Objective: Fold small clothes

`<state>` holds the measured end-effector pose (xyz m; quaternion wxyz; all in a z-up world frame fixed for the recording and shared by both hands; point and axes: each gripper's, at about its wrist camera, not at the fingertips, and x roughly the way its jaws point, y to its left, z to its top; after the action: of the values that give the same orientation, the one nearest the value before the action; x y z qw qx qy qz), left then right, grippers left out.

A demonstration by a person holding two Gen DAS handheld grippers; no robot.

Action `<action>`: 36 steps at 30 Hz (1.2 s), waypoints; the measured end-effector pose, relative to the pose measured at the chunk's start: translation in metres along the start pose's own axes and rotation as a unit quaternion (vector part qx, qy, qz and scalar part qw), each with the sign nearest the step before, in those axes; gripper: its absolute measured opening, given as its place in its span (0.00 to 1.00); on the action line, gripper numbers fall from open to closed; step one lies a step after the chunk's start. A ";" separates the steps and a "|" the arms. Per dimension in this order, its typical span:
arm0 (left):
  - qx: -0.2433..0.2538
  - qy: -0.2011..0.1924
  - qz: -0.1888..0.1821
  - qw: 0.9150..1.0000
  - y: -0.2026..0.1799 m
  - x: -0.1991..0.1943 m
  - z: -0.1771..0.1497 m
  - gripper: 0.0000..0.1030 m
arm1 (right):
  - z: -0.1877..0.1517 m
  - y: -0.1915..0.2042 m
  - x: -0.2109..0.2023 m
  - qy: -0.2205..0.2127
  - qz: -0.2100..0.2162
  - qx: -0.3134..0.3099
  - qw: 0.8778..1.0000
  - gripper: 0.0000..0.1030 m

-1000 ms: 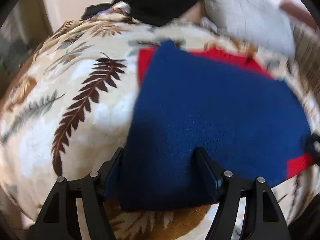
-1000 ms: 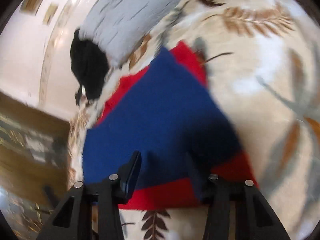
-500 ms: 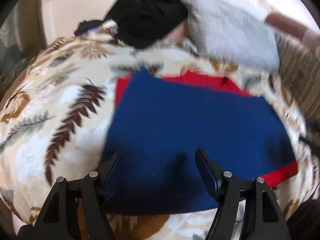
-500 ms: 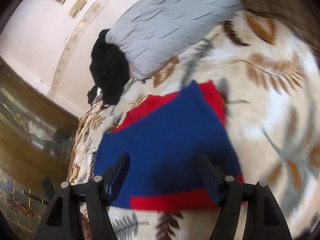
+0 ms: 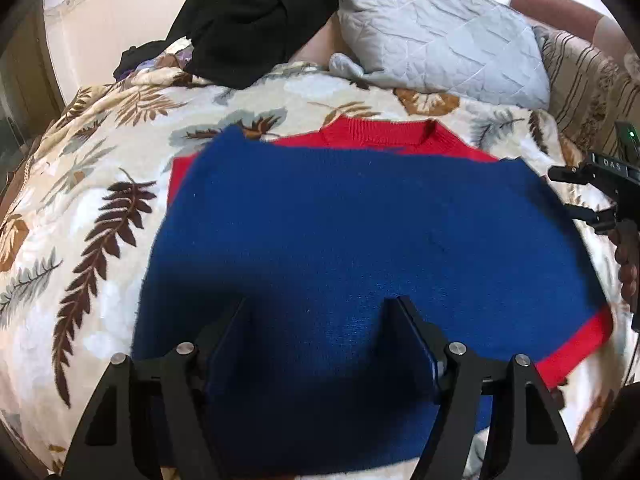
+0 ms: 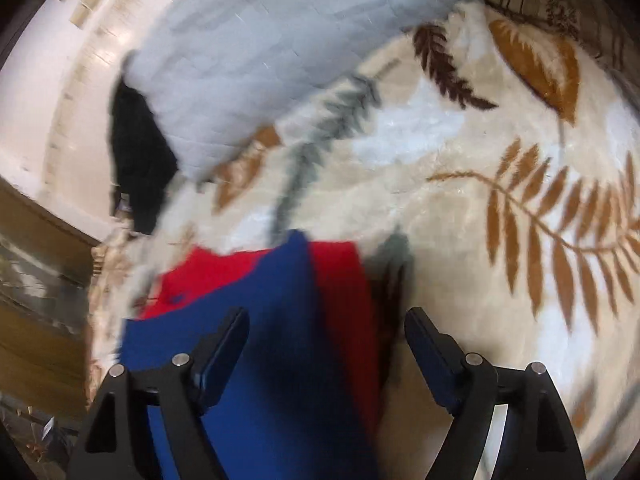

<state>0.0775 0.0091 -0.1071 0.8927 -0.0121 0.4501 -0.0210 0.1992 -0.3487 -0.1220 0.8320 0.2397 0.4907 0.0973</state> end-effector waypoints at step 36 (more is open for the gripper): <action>-0.167 0.048 -0.039 0.984 0.108 -0.036 -0.063 0.18 | -0.141 0.040 -0.037 0.001 0.065 -0.049 0.997 0.68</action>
<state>0.0079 0.1187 -0.1199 0.8541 -0.1775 0.4886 0.0187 0.0625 -0.2859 -0.1308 0.8341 0.2304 0.4695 0.1755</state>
